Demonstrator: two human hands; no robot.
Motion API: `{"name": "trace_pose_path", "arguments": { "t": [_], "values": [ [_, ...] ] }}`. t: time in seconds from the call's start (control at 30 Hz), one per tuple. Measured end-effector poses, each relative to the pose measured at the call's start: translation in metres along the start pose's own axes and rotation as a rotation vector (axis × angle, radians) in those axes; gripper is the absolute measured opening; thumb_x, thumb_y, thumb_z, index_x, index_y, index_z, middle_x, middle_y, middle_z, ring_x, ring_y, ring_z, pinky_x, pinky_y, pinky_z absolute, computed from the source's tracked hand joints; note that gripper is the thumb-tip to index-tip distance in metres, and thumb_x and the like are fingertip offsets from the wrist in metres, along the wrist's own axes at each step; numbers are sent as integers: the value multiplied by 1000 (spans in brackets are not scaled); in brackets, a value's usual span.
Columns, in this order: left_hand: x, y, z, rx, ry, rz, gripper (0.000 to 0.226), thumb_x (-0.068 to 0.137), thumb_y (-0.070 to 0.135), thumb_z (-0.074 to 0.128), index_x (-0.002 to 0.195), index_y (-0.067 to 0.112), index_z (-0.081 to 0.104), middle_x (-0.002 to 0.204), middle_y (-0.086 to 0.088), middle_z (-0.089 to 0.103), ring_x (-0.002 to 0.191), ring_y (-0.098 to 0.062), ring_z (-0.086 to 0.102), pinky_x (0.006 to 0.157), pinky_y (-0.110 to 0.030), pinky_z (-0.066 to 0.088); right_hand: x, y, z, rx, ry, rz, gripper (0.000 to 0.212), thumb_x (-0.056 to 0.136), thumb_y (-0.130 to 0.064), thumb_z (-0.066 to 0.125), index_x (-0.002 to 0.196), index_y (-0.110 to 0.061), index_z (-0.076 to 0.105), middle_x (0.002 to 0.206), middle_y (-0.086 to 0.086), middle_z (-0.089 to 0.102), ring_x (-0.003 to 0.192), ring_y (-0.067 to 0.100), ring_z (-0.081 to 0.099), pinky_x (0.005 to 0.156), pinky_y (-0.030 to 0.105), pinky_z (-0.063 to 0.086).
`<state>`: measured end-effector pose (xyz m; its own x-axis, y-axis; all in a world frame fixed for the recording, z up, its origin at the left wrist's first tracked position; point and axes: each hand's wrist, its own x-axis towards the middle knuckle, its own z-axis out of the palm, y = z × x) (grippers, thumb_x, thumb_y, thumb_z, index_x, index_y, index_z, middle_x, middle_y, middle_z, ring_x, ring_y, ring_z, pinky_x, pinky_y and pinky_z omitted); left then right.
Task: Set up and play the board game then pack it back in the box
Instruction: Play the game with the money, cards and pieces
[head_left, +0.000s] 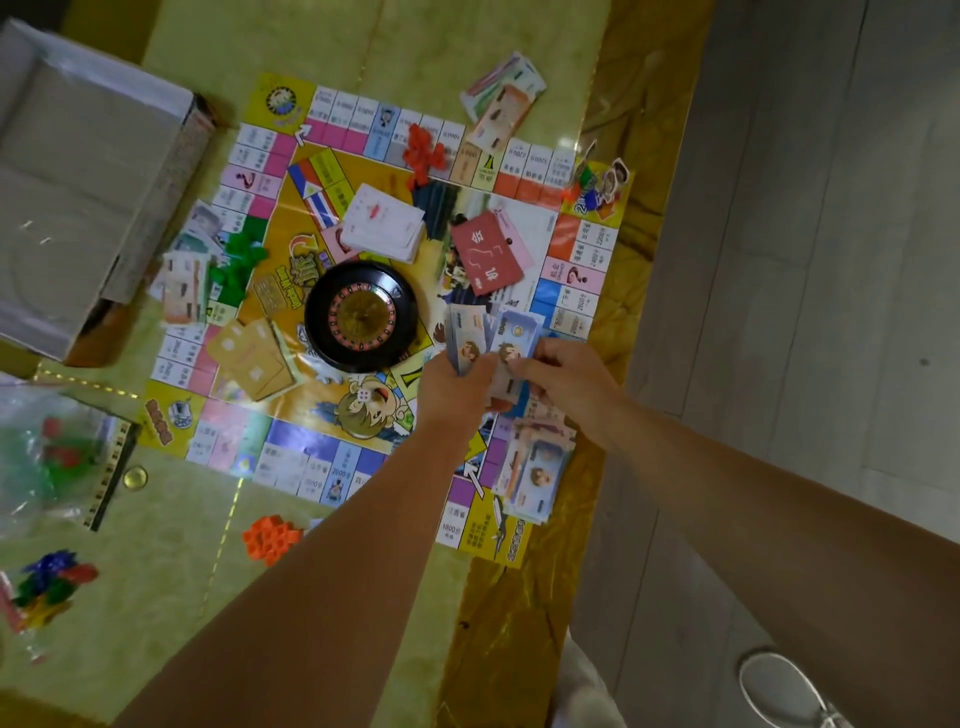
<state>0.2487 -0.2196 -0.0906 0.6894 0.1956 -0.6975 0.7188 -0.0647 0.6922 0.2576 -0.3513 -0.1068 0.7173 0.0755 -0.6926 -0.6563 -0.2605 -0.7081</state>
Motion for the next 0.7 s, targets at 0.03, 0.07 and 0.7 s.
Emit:
{"name": "trace_pose_path", "arguments": {
  "t": [0.03, 0.07, 0.7],
  "values": [
    [6, 5, 0, -30, 7, -6, 12, 94, 18, 60, 103, 9, 61, 81, -6, 66, 69, -22, 67, 61, -37, 61, 6, -5, -2, -4, 13, 1, 30, 92, -19, 63, 91, 11, 58, 67, 11, 53, 55, 13, 48, 53, 20, 40],
    [14, 12, 0, -59, 15, -15, 16, 96, 19, 58, 104, 6, 63, 81, -8, 66, 70, -25, 67, 65, -40, 61, 15, -12, -4, 0, 34, -5, 29, 93, -20, 62, 91, 9, 59, 64, 9, 53, 53, 13, 49, 53, 22, 41],
    [148, 113, 22, -116, 142, -27, 19, 93, 19, 59, 99, 4, 67, 94, -22, 69, 90, -38, 67, 81, -56, 55, 186, -125, -12, 197, 217, 6, 11, 95, -4, 44, 96, -8, 54, 68, 10, 54, 50, 20, 44, 49, 30, 36]
  ]
}}
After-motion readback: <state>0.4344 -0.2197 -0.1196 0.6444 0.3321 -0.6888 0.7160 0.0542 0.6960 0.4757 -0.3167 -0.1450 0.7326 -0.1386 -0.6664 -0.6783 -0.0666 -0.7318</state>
